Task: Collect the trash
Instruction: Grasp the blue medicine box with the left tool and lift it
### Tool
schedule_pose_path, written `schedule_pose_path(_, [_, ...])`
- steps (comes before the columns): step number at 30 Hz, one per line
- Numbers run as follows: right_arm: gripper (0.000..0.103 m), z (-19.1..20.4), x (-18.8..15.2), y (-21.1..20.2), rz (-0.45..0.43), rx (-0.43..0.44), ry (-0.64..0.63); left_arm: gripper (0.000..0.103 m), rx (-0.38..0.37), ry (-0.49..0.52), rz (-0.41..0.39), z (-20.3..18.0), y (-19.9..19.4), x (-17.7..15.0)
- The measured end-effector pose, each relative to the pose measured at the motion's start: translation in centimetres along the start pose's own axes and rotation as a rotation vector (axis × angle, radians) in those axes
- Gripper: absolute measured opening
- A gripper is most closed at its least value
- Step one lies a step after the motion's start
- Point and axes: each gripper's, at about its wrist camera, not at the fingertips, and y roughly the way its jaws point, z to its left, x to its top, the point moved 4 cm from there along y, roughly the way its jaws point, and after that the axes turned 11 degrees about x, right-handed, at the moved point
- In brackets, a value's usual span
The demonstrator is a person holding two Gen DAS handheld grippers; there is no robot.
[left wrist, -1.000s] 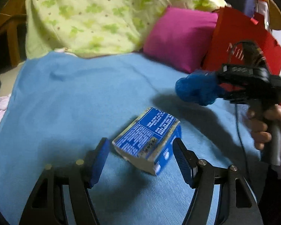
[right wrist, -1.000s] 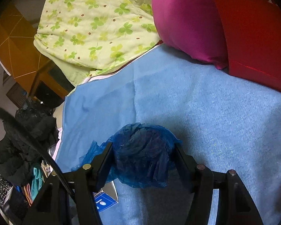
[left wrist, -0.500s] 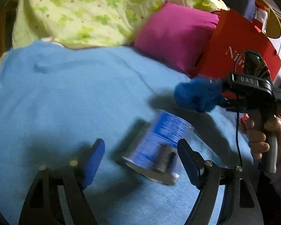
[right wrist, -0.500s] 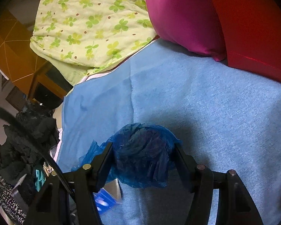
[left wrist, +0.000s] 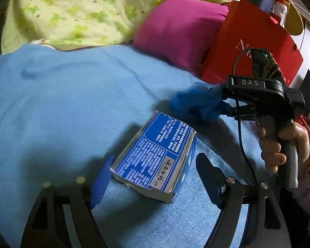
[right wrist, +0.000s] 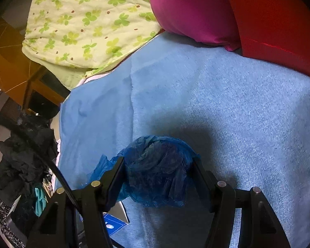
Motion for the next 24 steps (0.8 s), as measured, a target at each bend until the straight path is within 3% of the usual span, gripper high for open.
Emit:
schedule_pose_path(10, [0.066,0.1,0.0,0.1,0.01,-0.01,-0.012,0.08,0.059,0.112,-0.004,-2.8,0.0,-0.9])
schedule_pose_path(19, [0.065,0.2,-0.1,0.1,0.009,-0.015,-0.016,0.08,0.104,0.118,-0.028,-3.7,-0.4,-1.4])
schedule_pose_path(24, [0.065,0.3,-0.1,0.1,0.008,-0.019,-0.021,0.074,0.124,0.15,-0.04,-4.3,-0.8,-1.8])
